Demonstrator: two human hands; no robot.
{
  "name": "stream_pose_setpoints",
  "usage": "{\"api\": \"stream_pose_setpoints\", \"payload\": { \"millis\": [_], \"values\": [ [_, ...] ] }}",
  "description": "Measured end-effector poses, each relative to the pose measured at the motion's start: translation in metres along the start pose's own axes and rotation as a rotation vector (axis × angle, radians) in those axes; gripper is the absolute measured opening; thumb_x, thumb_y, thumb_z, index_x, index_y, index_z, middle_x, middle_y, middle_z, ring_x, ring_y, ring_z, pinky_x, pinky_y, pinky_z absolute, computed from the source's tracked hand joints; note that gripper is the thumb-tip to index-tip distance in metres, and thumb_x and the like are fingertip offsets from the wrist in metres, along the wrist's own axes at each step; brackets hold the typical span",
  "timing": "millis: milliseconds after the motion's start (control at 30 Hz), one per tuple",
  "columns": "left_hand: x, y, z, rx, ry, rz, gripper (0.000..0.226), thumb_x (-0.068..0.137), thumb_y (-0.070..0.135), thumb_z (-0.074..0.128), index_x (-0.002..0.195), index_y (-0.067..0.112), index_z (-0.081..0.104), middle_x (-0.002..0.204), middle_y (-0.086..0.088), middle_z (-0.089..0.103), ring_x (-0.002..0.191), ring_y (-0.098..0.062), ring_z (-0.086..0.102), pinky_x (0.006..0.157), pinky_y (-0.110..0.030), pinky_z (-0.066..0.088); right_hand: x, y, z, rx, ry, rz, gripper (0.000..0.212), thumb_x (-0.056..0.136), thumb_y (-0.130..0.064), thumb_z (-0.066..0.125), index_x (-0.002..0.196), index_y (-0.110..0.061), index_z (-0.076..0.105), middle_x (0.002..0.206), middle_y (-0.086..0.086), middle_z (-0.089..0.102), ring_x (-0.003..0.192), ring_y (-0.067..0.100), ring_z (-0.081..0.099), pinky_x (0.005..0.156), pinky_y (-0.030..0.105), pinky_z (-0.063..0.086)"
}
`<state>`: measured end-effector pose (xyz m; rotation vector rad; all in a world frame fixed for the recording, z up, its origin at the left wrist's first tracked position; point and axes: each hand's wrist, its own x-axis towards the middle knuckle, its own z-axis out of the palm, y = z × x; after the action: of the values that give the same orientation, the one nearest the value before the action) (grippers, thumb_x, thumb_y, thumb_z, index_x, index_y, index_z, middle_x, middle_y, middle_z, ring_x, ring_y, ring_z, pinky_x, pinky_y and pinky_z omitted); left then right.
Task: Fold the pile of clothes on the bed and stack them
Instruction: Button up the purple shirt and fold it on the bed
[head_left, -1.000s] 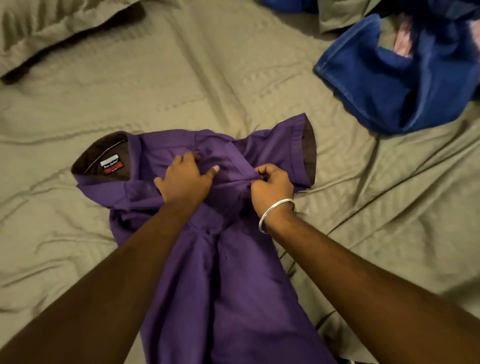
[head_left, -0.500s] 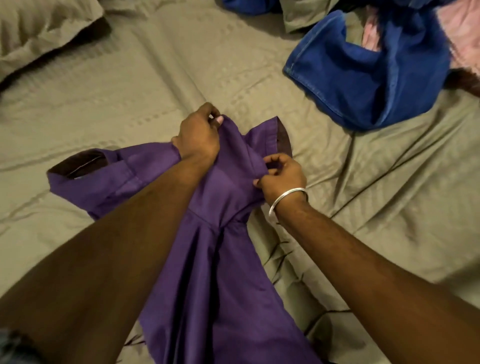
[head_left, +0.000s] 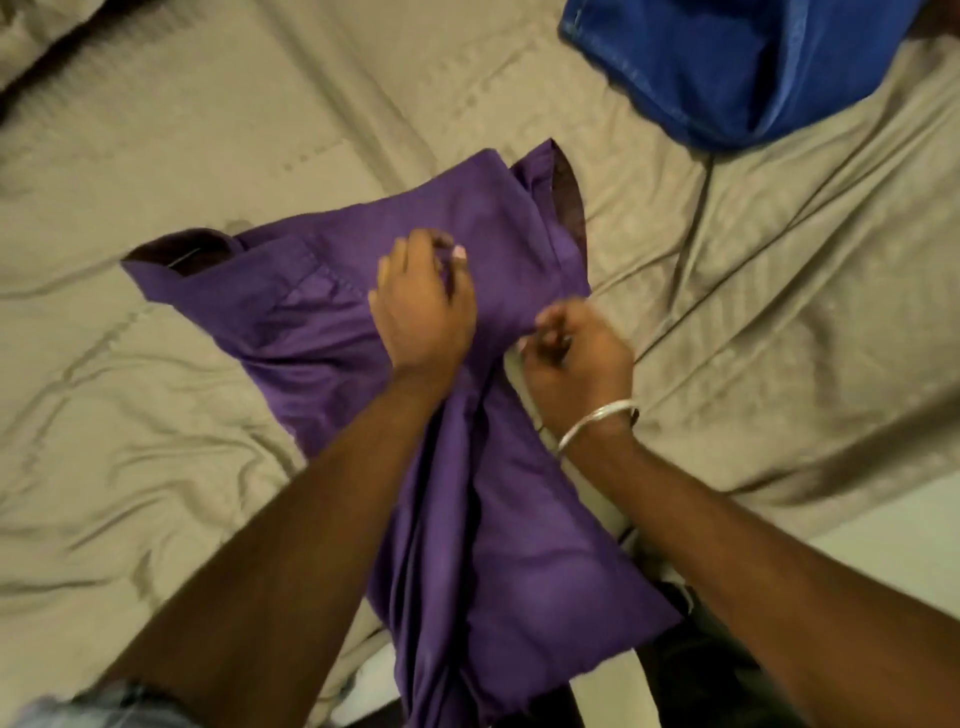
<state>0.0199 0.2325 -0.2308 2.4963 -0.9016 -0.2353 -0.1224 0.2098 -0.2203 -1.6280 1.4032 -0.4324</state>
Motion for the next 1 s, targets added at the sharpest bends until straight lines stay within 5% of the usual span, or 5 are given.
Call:
{"api": "stream_pose_setpoints", "payload": {
  "millis": [300, 467, 633, 800, 1000],
  "values": [
    [-0.139, -0.059, -0.038, 0.158, -0.439, -0.311, 0.048, 0.086, 0.061, 0.058, 0.114, 0.021, 0.058, 0.118, -0.004, 0.059, 0.108, -0.031, 0.058, 0.085, -0.046, 0.051, -0.168, 0.021, 0.028, -0.322, -0.657, 0.472, 0.038, 0.081, -0.054, 0.068, 0.097, -0.02, 0.065, 0.098, 0.0, 0.072, 0.096, 0.027, 0.068, 0.074, 0.03, 0.049],
    [-0.144, -0.075, -0.035, -0.21, -0.341, -0.389, 0.036, 0.105, 0.034, 0.04, 0.125, 0.019, 0.067, 0.124, -0.011, 0.065, 0.118, -0.028, 0.056, 0.098, -0.029, 0.039, -0.199, 0.034, 0.026, 0.204, -0.349, 0.708, 0.021, 0.095, -0.008, 0.05, 0.079, -0.022, 0.045, 0.073, -0.004, 0.068, 0.082, 0.032, 0.067, 0.08, 0.043, 0.055],
    [-0.145, -0.1, -0.035, -0.36, -0.444, -0.369, 0.038, 0.094, 0.003, 0.052, 0.124, 0.02, 0.068, 0.117, 0.0, 0.066, 0.106, -0.012, 0.059, 0.103, -0.025, 0.042, -0.211, 0.029, 0.039, -0.083, -0.62, 0.583, 0.036, 0.084, -0.05, 0.069, 0.093, -0.017, 0.057, 0.082, -0.003, 0.066, 0.085, 0.022, 0.063, 0.075, 0.029, 0.045],
    [-0.149, -0.118, -0.051, -0.634, -0.382, -0.479, 0.042, 0.089, -0.014, 0.051, 0.117, 0.014, 0.064, 0.104, -0.002, 0.069, 0.09, -0.002, 0.063, 0.088, -0.019, 0.047, -0.227, 0.011, 0.047, 0.214, -0.236, 0.589, 0.027, 0.105, -0.028, 0.039, 0.119, -0.01, 0.054, 0.094, 0.0, 0.058, 0.084, 0.021, 0.052, 0.079, 0.026, 0.042],
    [-0.17, -0.15, -0.052, -0.363, -0.576, -0.18, 0.061, 0.081, -0.005, 0.068, 0.134, 0.021, 0.057, 0.141, 0.01, 0.047, 0.14, -0.007, 0.034, 0.112, -0.008, 0.019, -0.234, 0.048, 0.012, 0.374, -0.236, 0.734, 0.03, 0.081, -0.036, 0.077, 0.097, -0.015, 0.063, 0.086, -0.003, 0.067, 0.083, 0.015, 0.064, 0.092, 0.045, 0.054]
  ]
}}
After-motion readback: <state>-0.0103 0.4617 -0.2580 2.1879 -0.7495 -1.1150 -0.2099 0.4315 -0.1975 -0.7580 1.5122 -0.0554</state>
